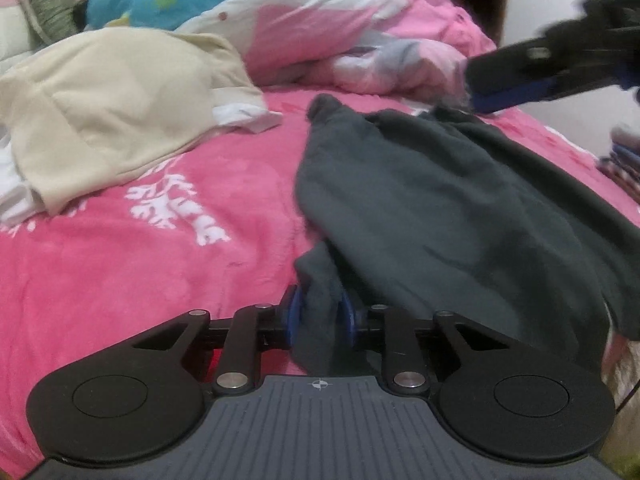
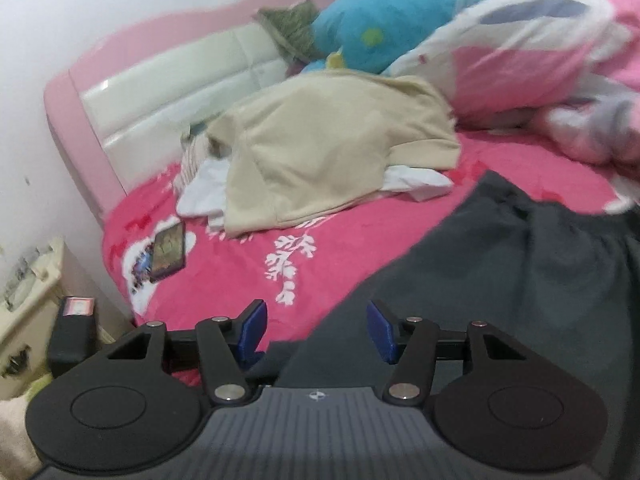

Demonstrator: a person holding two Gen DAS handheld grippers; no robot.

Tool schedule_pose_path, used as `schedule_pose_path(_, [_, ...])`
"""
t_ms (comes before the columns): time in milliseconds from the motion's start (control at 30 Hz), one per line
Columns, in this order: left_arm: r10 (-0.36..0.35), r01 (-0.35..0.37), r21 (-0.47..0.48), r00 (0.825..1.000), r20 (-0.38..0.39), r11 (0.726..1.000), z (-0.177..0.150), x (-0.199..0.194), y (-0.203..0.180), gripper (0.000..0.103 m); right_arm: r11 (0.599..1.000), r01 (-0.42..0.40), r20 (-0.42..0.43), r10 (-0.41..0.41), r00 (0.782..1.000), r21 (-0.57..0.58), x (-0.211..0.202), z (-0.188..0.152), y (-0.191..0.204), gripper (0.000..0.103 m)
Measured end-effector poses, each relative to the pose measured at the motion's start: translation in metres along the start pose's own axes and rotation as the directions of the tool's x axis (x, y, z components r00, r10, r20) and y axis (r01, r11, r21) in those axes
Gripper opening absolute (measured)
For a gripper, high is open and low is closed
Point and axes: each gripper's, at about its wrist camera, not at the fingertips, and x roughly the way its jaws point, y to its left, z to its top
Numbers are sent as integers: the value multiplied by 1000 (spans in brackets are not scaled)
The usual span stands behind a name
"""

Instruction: Fold clothes

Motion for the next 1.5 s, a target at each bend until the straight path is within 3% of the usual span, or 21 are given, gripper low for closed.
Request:
schedule_pose_path(100, [20, -20, 11, 999, 26, 1000, -1, 0, 0, 29, 992, 71, -72, -79, 994, -108, 53, 11, 18, 60])
schedule_pose_path(233, [41, -42, 65, 999, 15, 997, -3, 9, -7, 28, 985, 96, -203, -124, 971, -141, 118, 3, 17, 57])
schedule_pose_path(267, [44, -45, 69, 999, 15, 997, -3, 10, -8, 26, 985, 102, -218, -131, 967, -137, 126, -1, 12, 40])
schedule_pose_path(300, [43, -44, 66, 999, 17, 997, -2, 11, -8, 20, 988, 104, -206, -127, 970, -116, 123, -5, 6, 12])
schedule_pose_path(400, [38, -39, 28, 999, 36, 999, -2, 2, -6, 6, 993, 106, -161, -112, 981, -41, 111, -17, -12, 5])
schedule_pose_path(500, [28, -25, -35, 997, 76, 999, -4, -19, -1, 3, 986, 65, -49, -58, 997, 156, 69, -21, -44, 4])
schedule_pose_path(600, [20, -8, -97, 993, 117, 995, -5, -40, 4, 1, 951, -6, 56, -11, 998, 310, 37, -32, -74, 4])
schedule_pose_path(667, [16, 4, -139, 989, 144, 990, -6, -54, 7, 0, 925, -96, 112, 59, 992, 368, 29, -35, -85, 4])
schedule_pose_path(767, [21, 14, -197, 984, 176, 980, -10, -74, 12, 0, 924, -125, 117, 88, 989, 361, 38, -30, -82, 4])
schedule_pose_path(900, [80, -48, -253, 990, 116, 966, -28, -76, 21, 0, 942, -103, 58, 89, 994, 318, 68, -26, -70, 4])
schedule_pose_path(1000, [64, -48, -319, 997, 40, 946, -39, -60, 35, 1, 964, -27, -21, 34, 999, 265, 89, -29, -62, 6])
schedule_pose_path(1067, [45, -30, -357, 998, 35, 934, -41, -58, 44, 4, 970, 36, -51, -24, 998, 241, 91, -33, -63, 6])
schedule_pose_path(1100, [34, -13, -370, 998, 49, 929, -40, -61, 48, 5, 970, 48, -46, -38, 998, 240, 86, -34, -66, 6])
schedule_pose_path(1233, [22, 36, -388, 989, 143, 921, -33, -79, 61, 26, 965, 89, 14, -95, 995, 246, 52, -32, -83, 7])
schedule_pose_path(1300, [22, 45, -382, 985, 168, 923, -27, -81, 64, 28, 961, 128, 35, -141, 989, 246, 37, -24, -95, 7])
schedule_pose_path(1467, [-16, 57, -310, 991, 132, 949, -10, -55, 59, 37, 948, 178, 66, -202, 977, 263, 29, 17, -132, 9])
schedule_pose_path(1500, [-15, 49, -288, 993, 120, 956, -7, -48, 57, 38, 945, 182, 67, -207, 976, 270, 31, 27, -140, 16])
